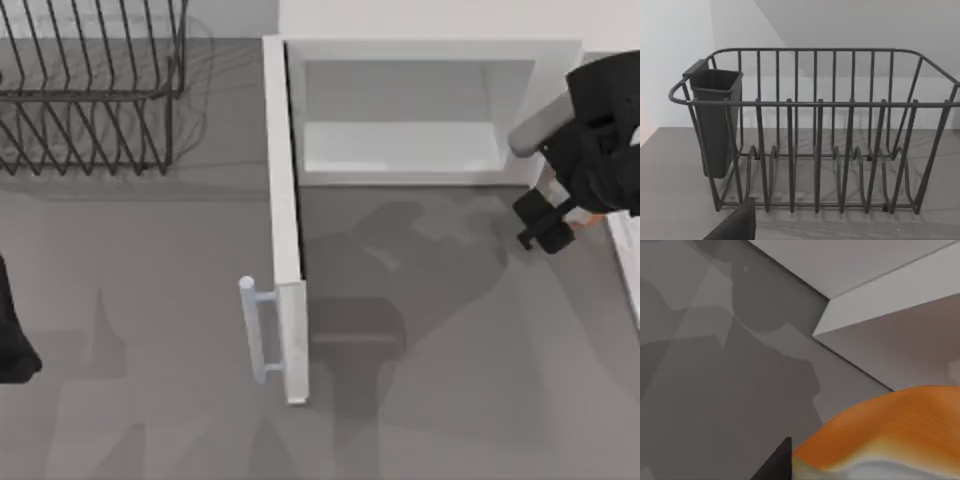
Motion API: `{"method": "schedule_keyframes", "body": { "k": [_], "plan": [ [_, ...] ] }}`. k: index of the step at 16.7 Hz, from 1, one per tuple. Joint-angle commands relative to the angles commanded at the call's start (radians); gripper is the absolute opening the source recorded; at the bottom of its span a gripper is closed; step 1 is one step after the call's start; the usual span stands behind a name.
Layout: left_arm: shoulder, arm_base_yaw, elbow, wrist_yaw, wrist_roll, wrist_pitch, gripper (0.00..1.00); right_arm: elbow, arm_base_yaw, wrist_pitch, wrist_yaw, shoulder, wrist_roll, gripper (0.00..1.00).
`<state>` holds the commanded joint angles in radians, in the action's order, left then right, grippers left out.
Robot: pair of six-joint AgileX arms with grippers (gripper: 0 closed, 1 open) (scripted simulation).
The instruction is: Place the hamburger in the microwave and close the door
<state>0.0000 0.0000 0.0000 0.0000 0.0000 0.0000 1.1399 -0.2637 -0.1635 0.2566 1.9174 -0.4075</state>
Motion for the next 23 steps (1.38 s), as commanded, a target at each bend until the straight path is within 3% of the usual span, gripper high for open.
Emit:
{"method": "schedule_keyframes", "body": {
  "k": [5,10,19,23],
  "plan": [
    [0.0,0.0,0.0,0.0,0.0,0.0,1.0,0.029,-0.222,0.481,0.162,0.222,0.38,0.0],
    [0.0,0.0,0.0,0.0,0.0,0.0,1.0,0.054,-0.33,0.741,0.307,0.319,0.623,0.0],
    [0.0,0.0,0.0,0.0,0.0,0.0,1.0,0.063,-0.337,0.77,0.341,0.338,0.663,0.0],
    [0.0,0.0,0.0,0.0,0.0,0.0,1.0,0.218,-0.314,0.711,0.311,0.444,0.646,0.0]
  ]
}}
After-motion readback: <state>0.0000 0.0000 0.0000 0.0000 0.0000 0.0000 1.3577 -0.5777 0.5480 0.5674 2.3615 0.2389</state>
